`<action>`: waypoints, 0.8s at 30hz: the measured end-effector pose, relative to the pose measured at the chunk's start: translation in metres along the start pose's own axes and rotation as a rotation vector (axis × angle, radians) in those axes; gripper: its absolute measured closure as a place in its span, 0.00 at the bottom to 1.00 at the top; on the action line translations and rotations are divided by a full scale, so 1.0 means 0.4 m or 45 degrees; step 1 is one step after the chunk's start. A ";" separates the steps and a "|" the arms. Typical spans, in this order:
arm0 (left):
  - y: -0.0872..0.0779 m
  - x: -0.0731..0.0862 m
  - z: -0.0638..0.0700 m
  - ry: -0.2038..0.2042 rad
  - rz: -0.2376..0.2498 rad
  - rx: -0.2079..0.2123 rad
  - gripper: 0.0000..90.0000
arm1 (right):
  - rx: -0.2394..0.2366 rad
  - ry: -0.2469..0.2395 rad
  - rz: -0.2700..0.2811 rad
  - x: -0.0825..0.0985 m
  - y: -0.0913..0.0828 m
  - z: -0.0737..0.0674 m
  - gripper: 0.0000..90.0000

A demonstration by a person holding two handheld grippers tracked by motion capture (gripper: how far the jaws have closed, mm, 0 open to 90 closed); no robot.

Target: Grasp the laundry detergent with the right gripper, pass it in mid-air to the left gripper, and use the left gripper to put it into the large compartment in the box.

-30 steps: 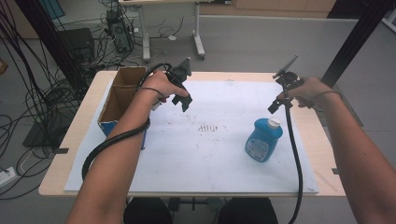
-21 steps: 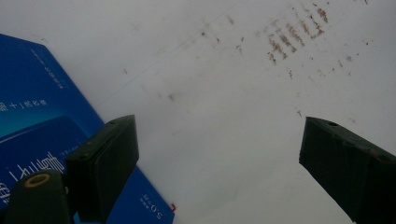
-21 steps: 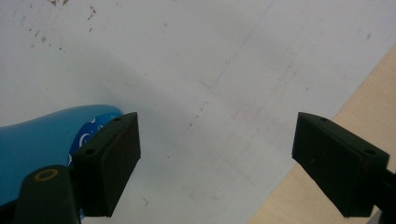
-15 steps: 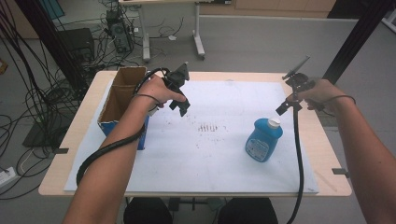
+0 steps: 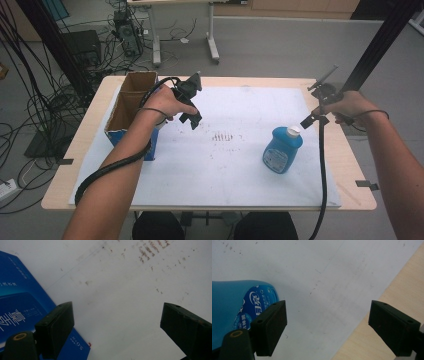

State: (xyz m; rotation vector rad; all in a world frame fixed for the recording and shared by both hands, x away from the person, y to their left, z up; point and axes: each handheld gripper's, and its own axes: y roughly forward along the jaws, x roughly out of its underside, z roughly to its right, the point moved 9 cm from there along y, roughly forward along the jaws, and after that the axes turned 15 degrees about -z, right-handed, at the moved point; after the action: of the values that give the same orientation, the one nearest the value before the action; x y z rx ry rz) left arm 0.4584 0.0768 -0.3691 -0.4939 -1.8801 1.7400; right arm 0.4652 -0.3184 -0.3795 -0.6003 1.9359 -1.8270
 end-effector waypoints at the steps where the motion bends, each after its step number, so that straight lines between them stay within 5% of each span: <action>1: 0.002 0.004 0.000 -0.001 -0.001 0.001 0.14 | 0.004 -0.002 -0.001 0.007 0.003 0.001 0.16; 24: 0.030 0.041 0.040 0.041 0.008 -0.008 0.13 | -0.011 0.016 0.009 0.084 0.036 -0.006 0.16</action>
State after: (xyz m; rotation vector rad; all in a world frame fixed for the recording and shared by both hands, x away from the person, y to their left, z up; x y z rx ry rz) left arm 0.4347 0.0750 -0.3795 -0.5276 -1.8646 1.7205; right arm 0.4357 -0.3349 -0.3940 -0.5852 1.9520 -1.8232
